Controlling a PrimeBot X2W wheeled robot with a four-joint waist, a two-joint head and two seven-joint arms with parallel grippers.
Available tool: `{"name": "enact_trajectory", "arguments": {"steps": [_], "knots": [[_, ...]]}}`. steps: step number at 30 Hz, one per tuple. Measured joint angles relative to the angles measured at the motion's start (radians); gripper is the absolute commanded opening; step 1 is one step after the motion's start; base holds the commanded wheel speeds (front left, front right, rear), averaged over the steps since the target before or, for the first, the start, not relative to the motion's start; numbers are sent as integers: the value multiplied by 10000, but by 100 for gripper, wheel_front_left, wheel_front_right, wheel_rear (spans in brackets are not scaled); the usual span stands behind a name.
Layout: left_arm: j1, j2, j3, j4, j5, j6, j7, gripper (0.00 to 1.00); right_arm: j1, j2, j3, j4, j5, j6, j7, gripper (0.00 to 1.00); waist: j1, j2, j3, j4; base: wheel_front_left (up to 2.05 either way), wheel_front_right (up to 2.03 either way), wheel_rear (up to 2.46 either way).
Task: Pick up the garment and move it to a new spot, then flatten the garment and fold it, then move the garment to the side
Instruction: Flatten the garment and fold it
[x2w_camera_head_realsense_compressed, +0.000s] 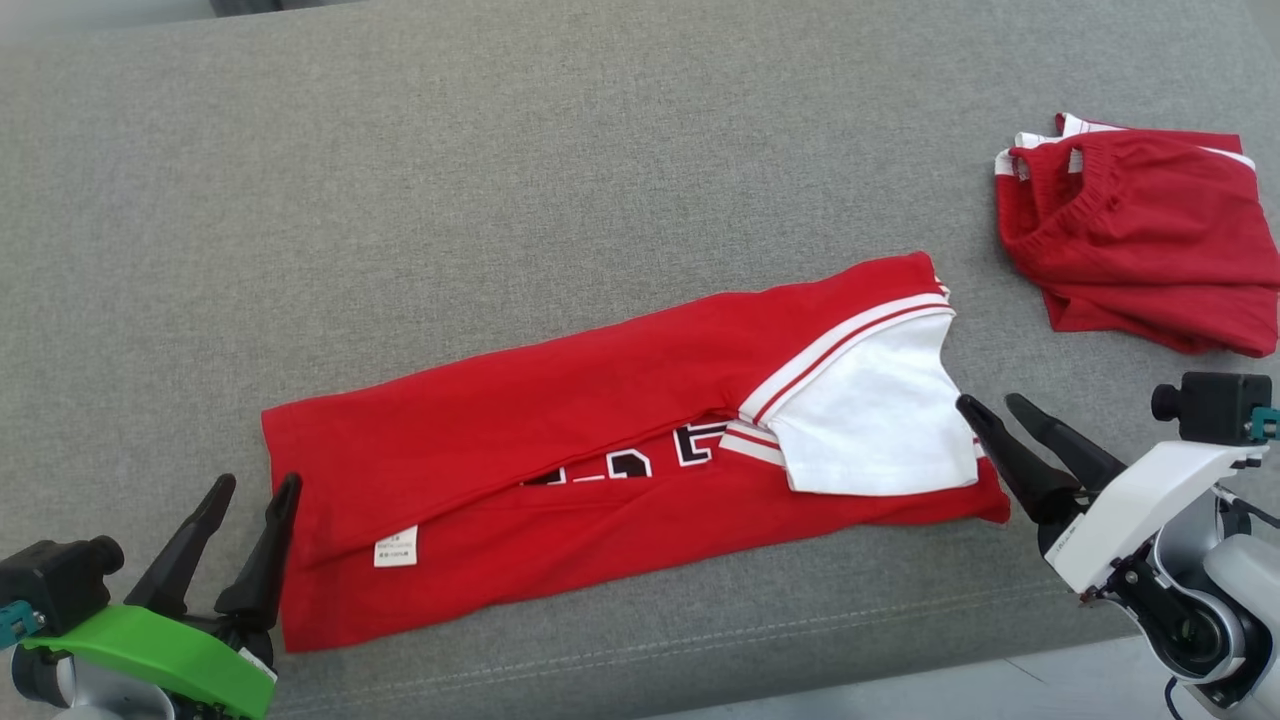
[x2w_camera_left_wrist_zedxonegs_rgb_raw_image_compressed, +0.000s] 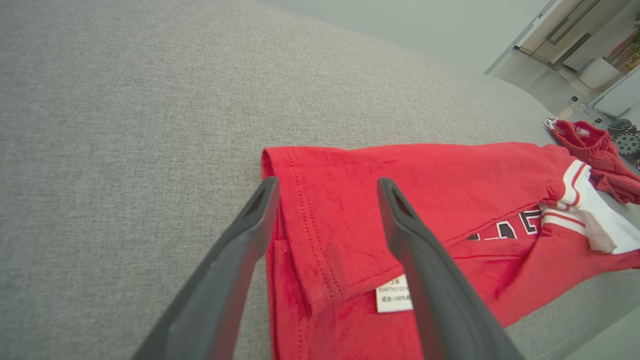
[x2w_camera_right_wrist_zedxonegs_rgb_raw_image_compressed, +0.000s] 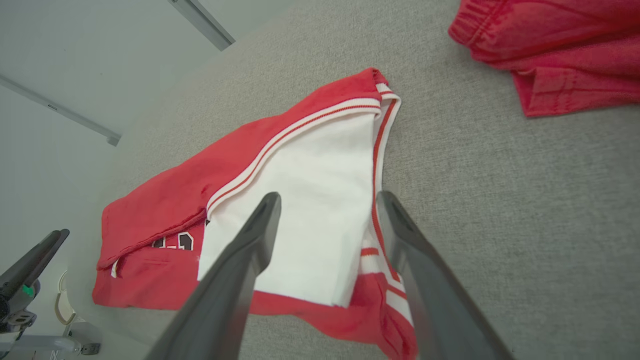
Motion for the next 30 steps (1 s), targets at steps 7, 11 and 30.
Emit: {"name": "enact_trajectory", "arguments": {"steps": [7,11,30], "knots": [[37,-19,25,-102,42,0,0,100,421,581,-326,2,719,-77,-391,100,0,0,27,-68,0,0,0],[106,-29,207,-203,42,0,0,100,872,999,-522,48,1277,-79,-625,100,0,0,110,-140,0,0,0],[71,-251,-176,-1243,589,0,0,100,307,1151,-1057,1244,1839,284,-587,100,0,0,608,-8,0,0,0]]}}
